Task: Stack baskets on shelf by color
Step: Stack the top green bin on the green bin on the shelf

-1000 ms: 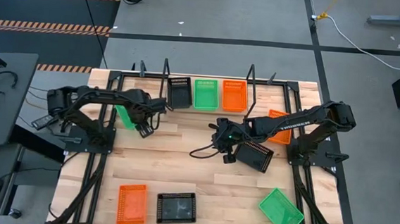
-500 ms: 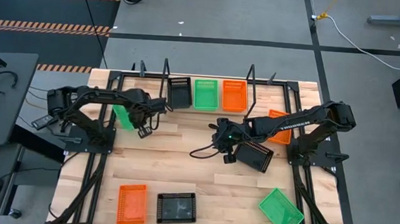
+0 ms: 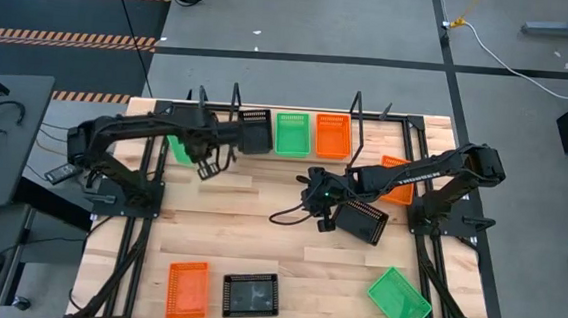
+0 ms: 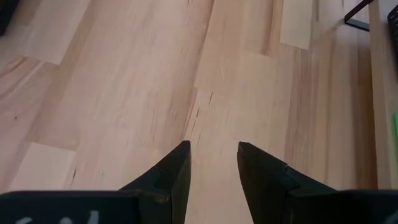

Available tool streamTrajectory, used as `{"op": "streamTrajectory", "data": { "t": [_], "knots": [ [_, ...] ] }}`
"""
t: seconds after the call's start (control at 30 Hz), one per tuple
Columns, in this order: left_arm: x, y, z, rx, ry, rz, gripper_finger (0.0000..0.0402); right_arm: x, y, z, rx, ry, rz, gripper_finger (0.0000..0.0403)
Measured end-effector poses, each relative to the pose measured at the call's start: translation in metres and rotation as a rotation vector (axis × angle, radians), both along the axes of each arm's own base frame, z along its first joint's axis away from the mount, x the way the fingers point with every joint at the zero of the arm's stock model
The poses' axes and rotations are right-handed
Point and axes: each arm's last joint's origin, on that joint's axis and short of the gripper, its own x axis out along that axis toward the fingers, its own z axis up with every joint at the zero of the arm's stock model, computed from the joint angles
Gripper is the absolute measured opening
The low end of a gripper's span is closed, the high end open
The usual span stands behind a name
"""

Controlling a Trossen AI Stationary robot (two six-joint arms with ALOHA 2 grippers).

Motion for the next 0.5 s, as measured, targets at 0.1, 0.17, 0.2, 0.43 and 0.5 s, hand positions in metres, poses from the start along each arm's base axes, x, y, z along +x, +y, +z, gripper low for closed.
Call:
{"op": "streamTrajectory", "data": {
  "t": [0.1,0.17,0.2,0.43,0.5],
  "knots": [
    [0.002,0.002,0.03,0.06,-0.051,-0.001,0.0014,0.0,0.0,0.0,0.0,0.0,0.0,0.0137],
    [0.005,0.003,0.049,0.098,-0.117,-0.009,0.0014,0.0,0.0,0.0,0.0,0.0,0.0,0.0137],
    [0.006,0.004,0.058,0.109,-0.149,-0.016,0.0014,0.0,0.0,0.0,0.0,0.0,0.0,0.0137],
    [0.018,0.008,0.092,0.17,-0.281,-0.138,0.0014,0.0,0.0,0.0,-0.001,0.004,0.0,0.0137],
    [0.025,0.01,0.092,0.179,-0.302,-0.19,0.0014,-0.002,0.0,-0.001,-0.002,0.02,0.0,0.0137]
  ]
}}
